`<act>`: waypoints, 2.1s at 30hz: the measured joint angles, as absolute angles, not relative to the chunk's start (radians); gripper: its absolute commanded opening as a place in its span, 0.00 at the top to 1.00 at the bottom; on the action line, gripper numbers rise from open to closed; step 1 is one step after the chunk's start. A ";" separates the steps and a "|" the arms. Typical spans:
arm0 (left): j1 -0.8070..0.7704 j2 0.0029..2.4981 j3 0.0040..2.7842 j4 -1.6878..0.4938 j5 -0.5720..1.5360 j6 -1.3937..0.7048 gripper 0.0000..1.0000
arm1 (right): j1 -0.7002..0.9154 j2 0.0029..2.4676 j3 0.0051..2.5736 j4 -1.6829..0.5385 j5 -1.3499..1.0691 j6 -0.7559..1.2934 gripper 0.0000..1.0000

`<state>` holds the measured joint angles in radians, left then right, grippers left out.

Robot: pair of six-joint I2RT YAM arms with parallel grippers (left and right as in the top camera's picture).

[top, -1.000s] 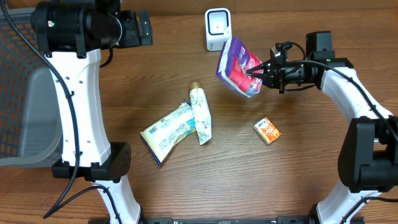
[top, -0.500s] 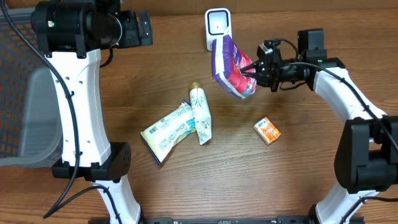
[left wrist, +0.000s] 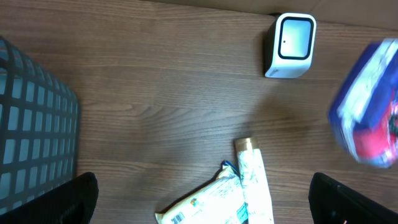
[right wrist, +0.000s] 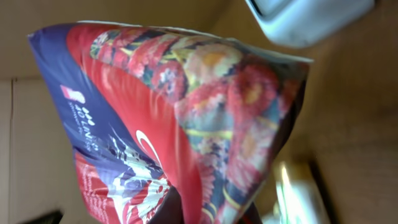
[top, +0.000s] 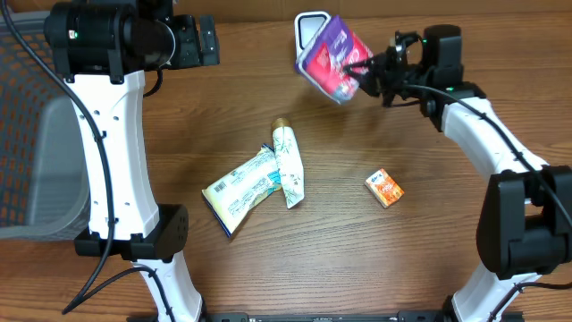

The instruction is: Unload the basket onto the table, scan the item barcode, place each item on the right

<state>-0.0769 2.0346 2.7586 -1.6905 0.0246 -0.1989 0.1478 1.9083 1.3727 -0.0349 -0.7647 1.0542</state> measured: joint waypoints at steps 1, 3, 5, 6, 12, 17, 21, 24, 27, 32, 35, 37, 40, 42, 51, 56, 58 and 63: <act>-0.077 2.035 2.759 -1.691 0.025 -0.199 0.00 | 0.168 1.908 1.373 -0.002 -0.691 1.072 0.96; -0.077 2.035 2.759 -1.690 0.025 -0.199 0.00 | 0.192 1.908 1.373 0.023 -0.616 1.085 0.96; -0.077 2.035 2.759 -1.690 0.025 -0.199 0.00 | 0.218 1.908 1.373 0.067 -0.521 1.101 0.96; -0.077 2.035 2.759 -1.691 0.025 -0.199 0.00 | 0.230 1.909 1.373 0.102 -0.481 1.108 0.96; -0.077 2.035 2.759 -1.691 0.025 -0.199 0.00 | 0.250 1.958 1.425 0.223 -0.363 1.122 0.96; -0.077 2.035 2.759 -1.691 0.025 -0.199 0.00 | 0.257 2.101 1.536 0.222 -0.325 1.119 0.96; -0.077 2.035 2.759 -1.691 0.025 -0.199 0.00 | 0.277 2.168 1.571 0.186 -0.308 1.098 0.96; -0.077 2.035 2.759 -1.691 0.025 -0.199 0.00 | 0.297 2.172 1.576 0.125 -0.285 1.070 0.96; -0.077 2.035 2.759 -1.691 0.025 -0.199 0.00 | 0.314 2.172 1.592 0.062 -0.249 1.039 0.96; -0.077 2.035 2.759 -1.691 0.025 -0.199 0.00 | 0.333 2.172 1.594 0.005 -0.207 0.971 0.96; -0.077 2.035 2.759 -1.691 0.025 -0.199 0.01 | 0.334 2.172 1.600 0.003 -0.202 0.949 0.96; -0.077 2.035 2.759 -1.691 0.025 -0.199 0.00 | 0.333 2.172 1.612 -0.017 -0.203 0.938 0.96; -0.077 2.035 2.759 -1.691 0.025 -0.199 0.00 | 0.323 2.172 1.660 -0.091 -0.221 0.926 0.96; -0.077 2.035 2.759 -1.690 0.025 -0.199 0.00 | 0.306 2.172 1.720 -0.171 -0.235 0.905 0.96; -0.077 2.035 2.759 -1.691 0.025 -0.199 0.00 | 0.054 2.171 2.094 -0.714 -0.230 0.825 0.96; -0.077 2.035 2.759 -1.691 0.025 -0.199 0.00 | -0.230 2.168 2.166 -0.936 -0.218 0.812 0.96; -0.077 2.035 2.759 -1.690 0.025 -0.199 0.00 | -0.337 2.169 2.164 -1.001 -0.202 0.811 0.96; -0.077 2.035 2.759 -1.691 0.025 -0.199 0.01 | -0.569 2.169 2.144 -1.103 -0.118 0.810 0.96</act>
<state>-0.0769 2.0346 2.7586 -1.6905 0.0246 -0.1986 -0.5686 2.1689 2.1445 -1.1034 -0.1177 0.8104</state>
